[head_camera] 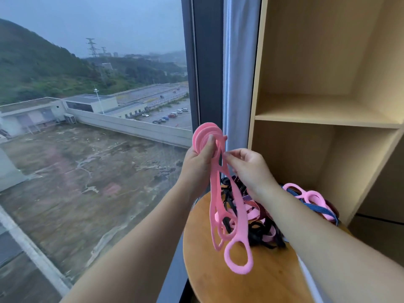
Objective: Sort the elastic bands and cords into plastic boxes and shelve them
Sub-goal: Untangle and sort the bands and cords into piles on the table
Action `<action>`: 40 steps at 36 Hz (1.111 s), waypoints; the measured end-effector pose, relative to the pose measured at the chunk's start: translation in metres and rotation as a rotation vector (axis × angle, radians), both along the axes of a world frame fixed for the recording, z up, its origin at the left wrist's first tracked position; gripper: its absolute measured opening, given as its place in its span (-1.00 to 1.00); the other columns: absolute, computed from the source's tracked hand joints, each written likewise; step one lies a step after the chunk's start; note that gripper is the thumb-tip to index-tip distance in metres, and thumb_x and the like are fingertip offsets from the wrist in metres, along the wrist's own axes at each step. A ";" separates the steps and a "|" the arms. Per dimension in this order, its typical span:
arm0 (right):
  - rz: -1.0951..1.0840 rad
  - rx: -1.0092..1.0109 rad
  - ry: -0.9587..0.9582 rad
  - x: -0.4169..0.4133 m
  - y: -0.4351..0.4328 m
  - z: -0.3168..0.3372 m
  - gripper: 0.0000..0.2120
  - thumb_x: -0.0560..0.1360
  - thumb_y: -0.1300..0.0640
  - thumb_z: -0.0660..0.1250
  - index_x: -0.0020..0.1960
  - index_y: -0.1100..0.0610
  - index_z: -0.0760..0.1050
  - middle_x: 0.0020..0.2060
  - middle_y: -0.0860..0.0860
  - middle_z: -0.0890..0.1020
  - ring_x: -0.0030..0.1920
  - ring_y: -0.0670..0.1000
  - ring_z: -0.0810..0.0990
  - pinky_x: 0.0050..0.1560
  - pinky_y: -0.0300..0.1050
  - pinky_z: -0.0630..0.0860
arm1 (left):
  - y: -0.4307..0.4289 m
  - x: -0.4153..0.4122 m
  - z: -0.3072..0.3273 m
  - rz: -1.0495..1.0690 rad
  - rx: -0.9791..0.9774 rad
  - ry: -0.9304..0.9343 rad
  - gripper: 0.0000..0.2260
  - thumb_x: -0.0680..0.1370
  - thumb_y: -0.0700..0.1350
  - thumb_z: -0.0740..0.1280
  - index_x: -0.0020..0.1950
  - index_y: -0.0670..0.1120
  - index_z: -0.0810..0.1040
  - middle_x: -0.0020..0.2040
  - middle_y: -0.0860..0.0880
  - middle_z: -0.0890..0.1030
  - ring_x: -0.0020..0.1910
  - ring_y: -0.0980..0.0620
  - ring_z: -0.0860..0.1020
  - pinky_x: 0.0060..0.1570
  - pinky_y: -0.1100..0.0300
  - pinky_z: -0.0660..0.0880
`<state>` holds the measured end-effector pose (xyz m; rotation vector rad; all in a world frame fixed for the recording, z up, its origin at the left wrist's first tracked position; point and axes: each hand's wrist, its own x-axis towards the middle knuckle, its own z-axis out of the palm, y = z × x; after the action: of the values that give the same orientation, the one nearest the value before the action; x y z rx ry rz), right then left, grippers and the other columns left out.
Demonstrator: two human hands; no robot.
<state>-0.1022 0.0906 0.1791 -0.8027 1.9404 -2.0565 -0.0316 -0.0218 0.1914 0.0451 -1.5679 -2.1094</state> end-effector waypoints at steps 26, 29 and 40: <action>0.443 -0.041 0.020 0.001 0.024 0.049 -0.69 0.37 0.10 0.47 0.09 0.14 0.62 -0.18 0.01 0.67 -0.15 -0.01 0.63 -0.13 -0.11 0.58 | -0.012 0.022 0.024 0.009 -0.359 -0.005 -0.80 0.51 0.02 0.35 -0.29 0.07 0.69 -0.39 0.16 0.57 -0.37 0.24 0.51 -0.29 0.37 0.45; 0.388 0.010 0.111 0.007 0.027 0.064 -0.69 0.33 0.04 0.49 0.04 0.11 0.65 -0.21 0.02 0.65 -0.20 0.02 0.53 -0.18 -0.12 0.43 | -0.011 0.023 0.032 0.041 -0.410 0.039 -0.77 0.49 0.13 0.35 -0.26 0.05 0.67 -0.41 0.17 0.57 -0.39 0.27 0.50 -0.32 0.41 0.43; 0.318 0.167 0.373 0.017 0.037 0.096 -0.72 0.44 0.14 0.49 0.08 0.26 0.60 -0.15 0.07 0.71 -0.11 0.01 0.70 -0.11 -0.20 0.62 | 0.007 0.018 0.029 -0.030 -0.410 0.104 -0.24 0.29 0.55 0.26 0.04 -0.11 0.66 -0.06 -0.23 0.63 -0.02 -0.16 0.58 0.10 -0.14 0.52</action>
<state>-0.0855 0.1271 0.2755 -1.4295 1.9657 -1.6258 -0.0133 -0.0148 0.2209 -0.2267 -1.9117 -1.7410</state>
